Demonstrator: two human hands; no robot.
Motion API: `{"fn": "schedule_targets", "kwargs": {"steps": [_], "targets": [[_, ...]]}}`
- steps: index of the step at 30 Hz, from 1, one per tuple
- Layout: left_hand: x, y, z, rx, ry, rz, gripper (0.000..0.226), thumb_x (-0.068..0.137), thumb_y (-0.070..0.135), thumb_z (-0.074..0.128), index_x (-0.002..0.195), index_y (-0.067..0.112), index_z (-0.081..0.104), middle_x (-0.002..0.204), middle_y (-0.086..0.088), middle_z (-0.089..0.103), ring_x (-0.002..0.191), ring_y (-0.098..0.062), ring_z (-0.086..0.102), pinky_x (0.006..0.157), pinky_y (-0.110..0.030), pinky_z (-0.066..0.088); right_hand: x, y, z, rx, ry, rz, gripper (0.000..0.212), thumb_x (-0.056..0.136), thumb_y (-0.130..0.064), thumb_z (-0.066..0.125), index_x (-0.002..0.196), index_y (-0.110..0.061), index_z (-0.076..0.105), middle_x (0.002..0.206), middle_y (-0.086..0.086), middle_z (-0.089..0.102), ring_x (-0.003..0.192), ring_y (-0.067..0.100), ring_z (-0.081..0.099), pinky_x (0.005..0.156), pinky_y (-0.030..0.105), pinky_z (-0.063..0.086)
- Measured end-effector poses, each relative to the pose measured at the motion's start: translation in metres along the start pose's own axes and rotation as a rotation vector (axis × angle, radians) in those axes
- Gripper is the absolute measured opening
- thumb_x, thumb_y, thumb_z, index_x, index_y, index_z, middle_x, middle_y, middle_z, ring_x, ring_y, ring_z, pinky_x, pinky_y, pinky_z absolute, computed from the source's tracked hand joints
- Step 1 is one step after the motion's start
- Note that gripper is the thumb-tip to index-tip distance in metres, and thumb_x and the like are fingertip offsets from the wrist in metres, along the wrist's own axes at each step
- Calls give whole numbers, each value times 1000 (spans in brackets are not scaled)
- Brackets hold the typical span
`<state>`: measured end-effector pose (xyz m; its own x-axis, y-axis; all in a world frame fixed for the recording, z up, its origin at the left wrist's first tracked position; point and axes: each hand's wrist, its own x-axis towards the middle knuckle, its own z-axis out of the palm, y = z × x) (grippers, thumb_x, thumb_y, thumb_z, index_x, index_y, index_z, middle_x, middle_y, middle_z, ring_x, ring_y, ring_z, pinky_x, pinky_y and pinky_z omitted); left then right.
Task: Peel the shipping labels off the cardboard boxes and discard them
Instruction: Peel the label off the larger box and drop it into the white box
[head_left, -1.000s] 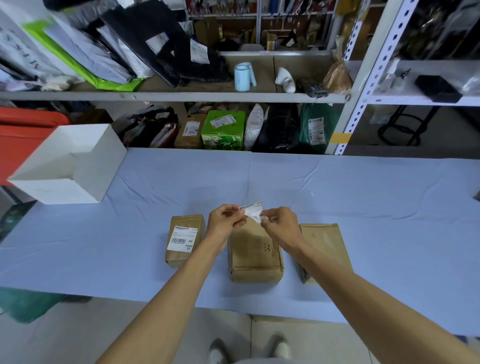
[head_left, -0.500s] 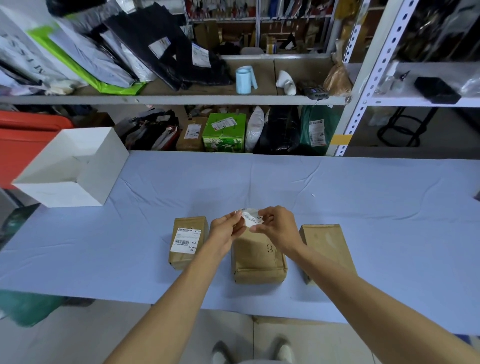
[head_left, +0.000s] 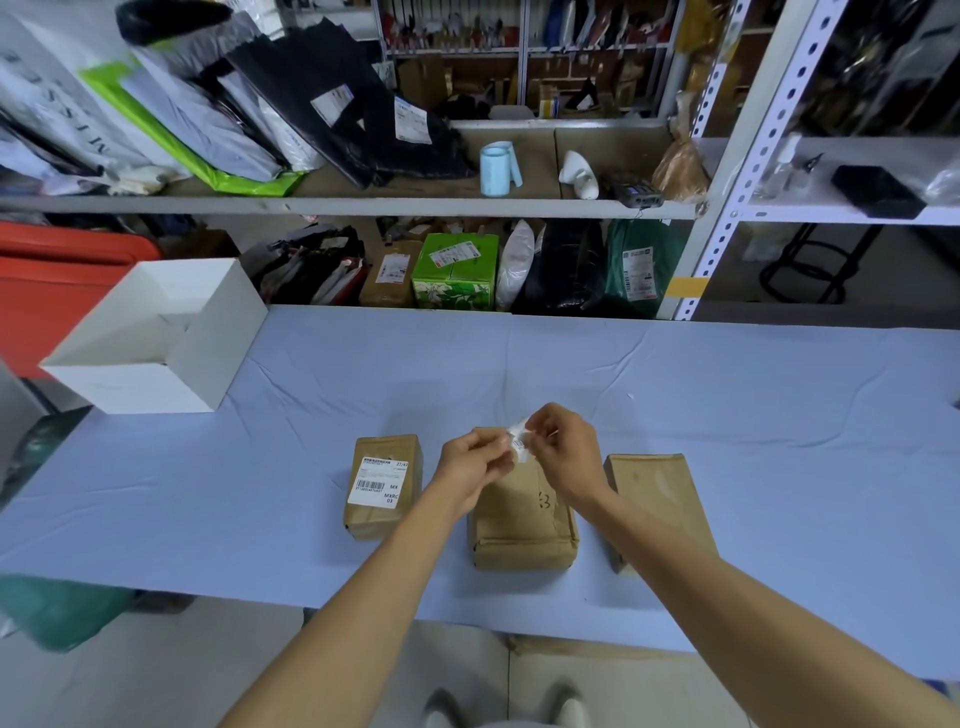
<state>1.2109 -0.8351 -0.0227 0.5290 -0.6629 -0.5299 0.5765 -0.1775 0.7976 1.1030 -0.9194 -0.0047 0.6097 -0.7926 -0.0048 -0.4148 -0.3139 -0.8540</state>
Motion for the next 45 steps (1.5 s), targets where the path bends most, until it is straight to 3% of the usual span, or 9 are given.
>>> {"fn": "schedule_targets", "kwargs": {"steps": [4,8,13,17,22,25,30,39,45], "targets": [[-4,1,6,22,-33,9,16,92,-2,57,107,-8,60,103,-21,65,90,-26,67,79,-33,59,-2,-1,-2,84,-32,3,19,85,-1,56,94,-14,66,69,9,66,66,27,66,64,40,56],[-9,1,7,-5,16,59,14,82,-6,68,93,-1,62,91,-18,68,82,-22,69,68,-20,58,-4,-2,-4,96,-49,39,11,84,-12,62,88,-7,71,72,5,69,64,11,62,56,14,46],[-10,-1,8,82,115,151,21,77,-8,72,92,6,68,87,-10,69,85,-19,66,65,-14,54,-5,-2,2,190,-48,55,23,79,-12,72,100,-9,62,84,7,69,75,17,68,65,22,53],[-10,2,4,46,102,167,16,75,-9,73,84,5,70,86,-14,71,84,-24,70,69,-20,58,-9,-7,6,134,-94,-12,37,80,-5,72,115,-4,64,97,9,71,82,12,68,71,13,53],[-9,5,4,142,105,175,12,73,-6,77,79,3,71,81,-14,73,77,-24,73,74,-29,60,-5,-7,10,-139,-73,-130,6,82,-3,66,85,-2,71,80,4,54,70,17,54,63,29,49],[-9,10,2,180,63,166,9,77,-5,73,79,3,71,79,-10,72,77,-21,73,80,-29,59,-2,-5,5,-238,-85,-202,13,83,-6,65,72,-1,67,75,7,50,64,22,50,58,33,42],[-11,6,8,313,10,171,7,88,9,67,90,5,72,90,-13,74,85,-18,73,89,-30,56,2,-3,-8,-171,-64,-175,16,81,-8,65,71,4,68,65,24,61,64,39,57,60,45,48],[-13,3,22,181,133,181,32,74,5,81,96,4,58,94,-15,71,86,-24,73,82,-32,59,2,-7,-19,-134,-48,-162,15,77,3,60,71,-1,74,57,12,67,55,28,64,58,42,55],[-17,5,19,250,38,113,8,79,10,76,83,6,71,89,-14,74,81,-23,74,77,-28,59,-3,-3,-13,-91,-5,-161,18,77,4,59,76,-3,75,63,10,71,57,23,66,57,38,56]]}}
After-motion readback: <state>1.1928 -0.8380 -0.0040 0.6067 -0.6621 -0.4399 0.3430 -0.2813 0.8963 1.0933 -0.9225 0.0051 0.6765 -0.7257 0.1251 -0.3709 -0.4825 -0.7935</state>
